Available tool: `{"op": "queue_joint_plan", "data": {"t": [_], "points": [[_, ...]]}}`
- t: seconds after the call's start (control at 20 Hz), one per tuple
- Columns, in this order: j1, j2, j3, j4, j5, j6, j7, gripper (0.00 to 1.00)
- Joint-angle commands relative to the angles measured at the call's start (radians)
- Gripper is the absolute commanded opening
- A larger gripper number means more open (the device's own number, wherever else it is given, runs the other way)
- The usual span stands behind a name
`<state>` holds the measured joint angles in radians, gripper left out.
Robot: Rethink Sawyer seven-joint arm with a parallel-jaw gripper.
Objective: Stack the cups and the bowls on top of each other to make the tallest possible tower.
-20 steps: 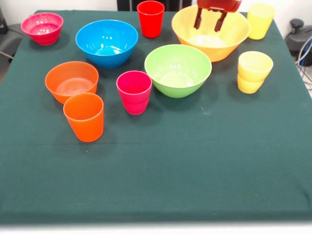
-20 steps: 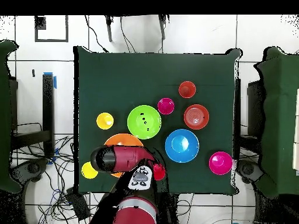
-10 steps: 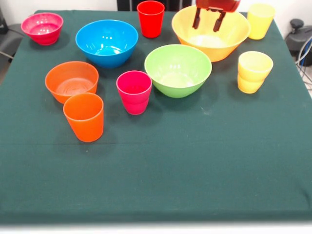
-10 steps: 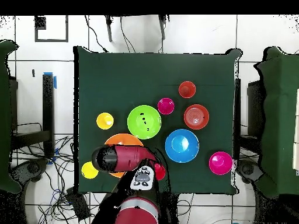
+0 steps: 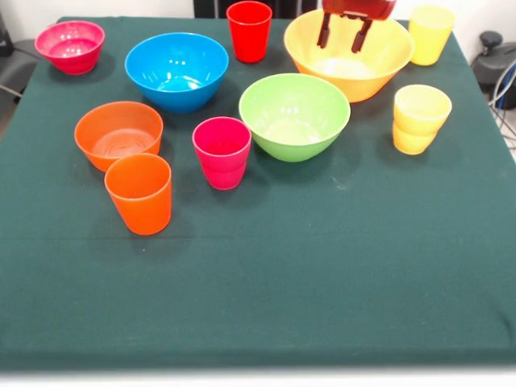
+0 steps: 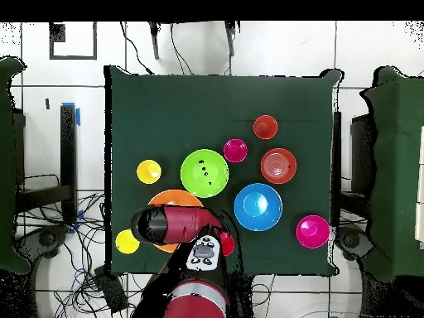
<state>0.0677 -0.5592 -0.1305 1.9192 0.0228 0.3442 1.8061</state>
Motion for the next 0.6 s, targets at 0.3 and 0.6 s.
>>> {"op": "queue_joint_plan", "data": {"t": [0.3, 0.6], "points": [[-0.02, -0.002, 0.081, -0.037, -0.018, -0.057, 0.106, 1.0], [-0.011, 0.006, 0.073, -0.042, -0.017, -0.066, 0.116, 1.0]]}}
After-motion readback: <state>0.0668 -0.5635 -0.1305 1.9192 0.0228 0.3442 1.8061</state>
